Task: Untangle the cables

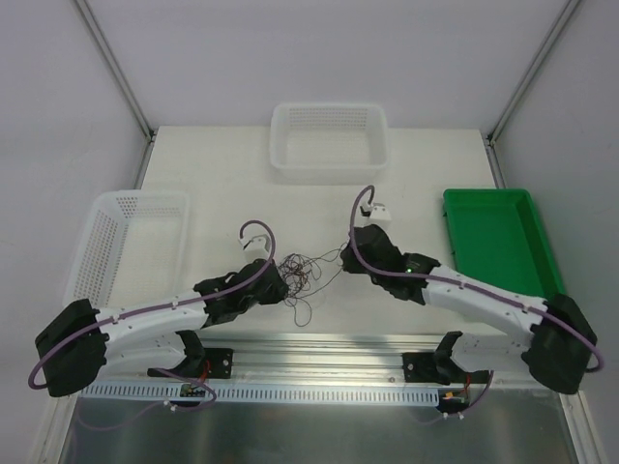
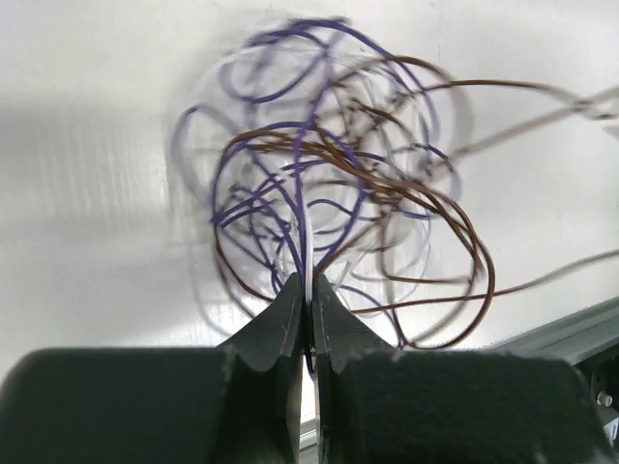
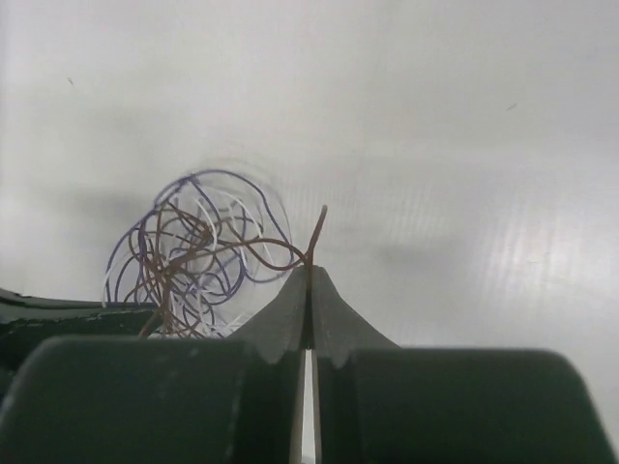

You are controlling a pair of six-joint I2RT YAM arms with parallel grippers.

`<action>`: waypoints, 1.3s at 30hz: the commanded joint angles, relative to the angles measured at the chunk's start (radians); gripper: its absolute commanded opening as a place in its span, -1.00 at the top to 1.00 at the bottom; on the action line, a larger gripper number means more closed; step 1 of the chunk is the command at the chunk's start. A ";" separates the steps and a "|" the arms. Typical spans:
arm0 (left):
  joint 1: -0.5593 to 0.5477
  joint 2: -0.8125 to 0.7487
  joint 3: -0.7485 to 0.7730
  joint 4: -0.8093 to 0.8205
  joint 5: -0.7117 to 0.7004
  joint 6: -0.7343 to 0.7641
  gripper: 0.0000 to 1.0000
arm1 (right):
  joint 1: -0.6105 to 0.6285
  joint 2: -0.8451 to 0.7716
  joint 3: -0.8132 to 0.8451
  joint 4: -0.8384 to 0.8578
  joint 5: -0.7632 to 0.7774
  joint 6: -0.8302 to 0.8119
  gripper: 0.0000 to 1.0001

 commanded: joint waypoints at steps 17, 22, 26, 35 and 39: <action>0.111 -0.338 0.119 -0.397 -0.225 0.236 0.87 | -0.003 -0.449 0.128 -0.485 0.355 -0.157 0.99; 0.231 -0.379 0.232 -0.480 -0.231 0.346 0.83 | -0.032 -0.455 0.149 -0.571 0.388 -0.148 0.99; 0.288 -0.336 0.305 -0.534 -0.254 0.367 0.83 | -0.040 -0.477 0.146 -0.582 0.377 -0.145 0.99; 0.263 -0.186 0.254 -0.416 0.098 0.362 0.93 | -0.039 -0.345 0.143 -0.559 0.195 -0.174 0.16; 0.251 -0.186 0.188 -0.376 0.148 0.340 0.94 | -0.028 -0.285 0.149 -0.475 0.061 -0.221 -0.28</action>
